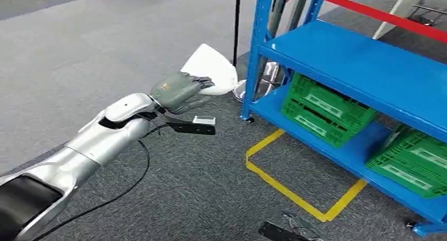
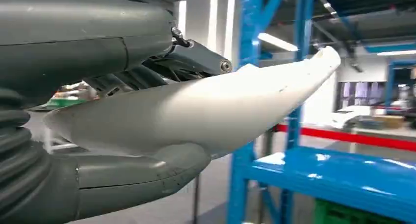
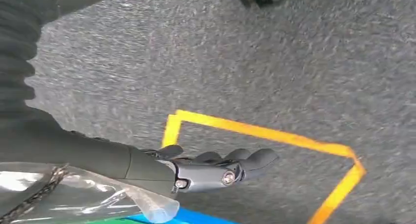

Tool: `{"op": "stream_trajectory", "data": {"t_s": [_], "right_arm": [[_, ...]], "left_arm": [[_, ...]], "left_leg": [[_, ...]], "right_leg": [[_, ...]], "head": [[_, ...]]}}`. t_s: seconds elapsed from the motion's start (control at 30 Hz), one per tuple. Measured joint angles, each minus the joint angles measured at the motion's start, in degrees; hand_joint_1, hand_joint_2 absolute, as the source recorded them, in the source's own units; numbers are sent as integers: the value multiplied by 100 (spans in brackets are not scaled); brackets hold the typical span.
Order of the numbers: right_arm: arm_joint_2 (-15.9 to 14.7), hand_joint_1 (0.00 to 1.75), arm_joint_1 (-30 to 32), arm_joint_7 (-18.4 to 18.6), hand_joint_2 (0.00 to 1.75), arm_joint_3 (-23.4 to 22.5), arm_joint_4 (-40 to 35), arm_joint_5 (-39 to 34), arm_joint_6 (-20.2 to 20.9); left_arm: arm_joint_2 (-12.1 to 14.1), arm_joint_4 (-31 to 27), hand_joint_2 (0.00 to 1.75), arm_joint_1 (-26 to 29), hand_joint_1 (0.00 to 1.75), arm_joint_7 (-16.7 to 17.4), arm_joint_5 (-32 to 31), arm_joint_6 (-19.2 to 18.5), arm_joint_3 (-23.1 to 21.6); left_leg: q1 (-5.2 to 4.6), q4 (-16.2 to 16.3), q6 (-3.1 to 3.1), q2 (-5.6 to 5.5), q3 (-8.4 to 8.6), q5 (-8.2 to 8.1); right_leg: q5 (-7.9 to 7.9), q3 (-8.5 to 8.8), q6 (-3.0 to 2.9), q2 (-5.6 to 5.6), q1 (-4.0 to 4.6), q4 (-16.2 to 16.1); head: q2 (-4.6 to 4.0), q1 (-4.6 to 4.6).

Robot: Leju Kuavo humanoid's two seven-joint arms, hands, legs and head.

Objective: Take the parts from the cabinet and place them on the table.

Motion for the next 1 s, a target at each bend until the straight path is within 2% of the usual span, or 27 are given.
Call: {"op": "stream_trajectory", "data": {"t_s": [0.03,0.07,0.1,0.13,0.17,0.23,0.27,0.3,0.33,0.37,0.4,0.43,0.47,0.5,0.53,0.57,0.6,0.63,0.67,0.7,0.77,0.8,0.83,0.87,0.93,0.97,1.0], "right_arm": [[0,0,-5,0,175,0,-2,0,-4],[0,0,-10,0,175,0,-2,0,-7],[-11,0,-10,0,175,0,0,0,-7],[-28,0,-6,-2,175,0,-2,2,-9],[-28,0,2,2,175,0,-2,2,-13],[-28,0,-5,-2,175,2,-7,2,-17],[-17,0,-10,-2,175,0,-11,2,-22],[-31,0,-20,-2,175,-2,-11,2,-26],[-26,0,-14,-4,175,-2,-13,4,-35],[-26,0,6,-7,175,-2,-13,4,-35],[-28,0,30,-4,175,-2,-13,4,-35],[-33,0,36,0,175,-2,-11,2,-37],[-33,0,36,-2,175,-2,-11,2,-37],[-33,0,34,-2,175,-2,-11,2,-37],[-33,0,34,-4,175,-2,-11,2,-39],[-31,0,34,-7,175,-2,-13,2,-39],[-31,0,33,-13,175,-2,-13,2,-42],[-31,0,30,-20,175,-2,-11,0,-52],[-33,0,29,-17,175,-2,-13,0,-57],[-31,0,24,-22,175,-2,-13,0,-59],[-17,0,10,-26,175,-2,-22,0,-61],[-18,0,10,-28,175,-2,-31,0,-68],[-20,0,5,-28,175,-2,-31,0,-77],[-24,0,10,-28,175,-2,-31,0,-79],[-35,0,43,-26,175,-2,-31,0,-76],[-35,0,56,-28,175,-2,-31,0,-76],[-35,0,60,-28,175,-2,-31,0,-76]], "left_arm": [[2,4,175,0,175,0,22,7,4],[2,7,175,-3,175,0,33,17,11],[2,9,175,-10,175,0,39,22,11],[7,15,175,-29,175,0,42,26,11],[9,20,175,-27,175,-2,46,28,11],[46,33,175,-12,175,-2,46,31,17],[74,35,175,-8,175,-2,46,33,28],[81,37,175,-18,175,-2,55,44,37],[85,39,175,-31,175,-2,57,48,35],[85,41,175,-28,175,-2,59,52,33],[83,41,175,-12,175,-2,61,55,28],[81,44,175,6,175,-4,61,55,22],[90,46,175,29,175,-20,59,57,22],[96,50,175,47,175,-20,59,57,22],[101,50,175,48,175,-20,59,57,22],[103,50,175,43,175,-20,59,57,24],[103,50,175,35,175,-20,59,59,26],[101,50,175,26,175,-20,57,59,26],[87,50,175,29,175,-20,57,63,24],[94,50,175,38,175,-20,55,63,24],[136,50,175,44,175,-20,50,63,31],[129,48,175,48,175,-20,52,68,35],[122,50,175,23,175,-13,52,68,35],[109,50,175,18,175,-13,55,70,33],[76,50,175,57,175,-17,48,68,11],[76,50,175,76,175,-17,48,66,9],[76,50,175,84,175,-17,46,61,7]], "left_leg": [[0,8,-3,-87,5,-1],[2,25,-14,-163,7,-7],[25,39,-31,-222,-13,-15],[-4,93,-73,-318,-70,-18],[34,74,-125,-381,-106,15],[74,39,-202,-522,-123,51],[55,60,-224,-501,-138,11],[-2,160,-256,-88,-166,-58],[10,490,-287,194,-315,-256],[32,911,-312,297,-514,-450],[54,1406,-335,345,-758,-639],[79,1717,-353,360,-920,-719],[101,1759,-370,369,-947,-669],[110,1578,-373,381,-847,-511],[110,1125,-363,411,-619,-256],[101,606,-340,510,-344,-15],[55,126,-302,834,-101,87],[-35,57,-261,891,-54,11],[-22,66,-208,829,-71,16],[-29,60,-193,755,-84,8],[-21,5,-119,593,-57,25],[13,-37,-89,522,-4,42],[28,-42,-50,473,-2,45],[29,-41,-23,400,-4,47],[16,-36,-9,219,-6,39],[10,-36,-9,128,-3,38],[9,-31,-10,40,-2,38]], "right_leg": [[296,182,-21,32,-2,-453],[574,401,-41,143,-6,-975],[665,537,-67,473,-29,-1339],[619,675,-71,538,-66,-1480],[615,654,-70,473,-29,-1446],[625,659,-110,352,-1,-1455],[659,697,-162,263,-81,-1516],[660,728,-185,205,-58,-1541],[650,746,-221,116,-44,-1545],[638,756,-236,38,-31,-1544],[621,764,-245,-68,-28,-1542],[609,764,-247,-154,-28,-1537],[599,771,-244,-231,-28,-1536],[584,786,-234,-298,-28,-1536],[563,812,-223,-380,-28,-1535],[539,849,-203,-448,-28,-1535],[507,888,-174,-519,-15,-1537],[479,882,-129,-574,36,-1526],[467,900,-102,-637,36,-1541],[451,926,-74,-702,41,-1550],[418,998,1,-852,33,-1588],[318,941,24,-615,1,-1505],[156,820,11,-308,-5,-1230],[-39,604,10,-129,-6,-788],[-328,77,16,-6,0,133],[-285,-66,14,-4,0,289],[-95,-72,9,-3,0,148]], "head": [[0,-2],[0,0],[0,-2],[0,-11],[0,-2],[0,-2],[0,-7],[0,-20],[0,-96],[0,-92],[0,-96],[0,-94],[0,-98],[0,-98],[0,-98],[0,-98],[0,-96],[0,-100],[0,-83],[0,-87],[0,-101],[0,-76],[0,-70],[0,-37],[0,-28],[0,-33],[0,-33]]}}
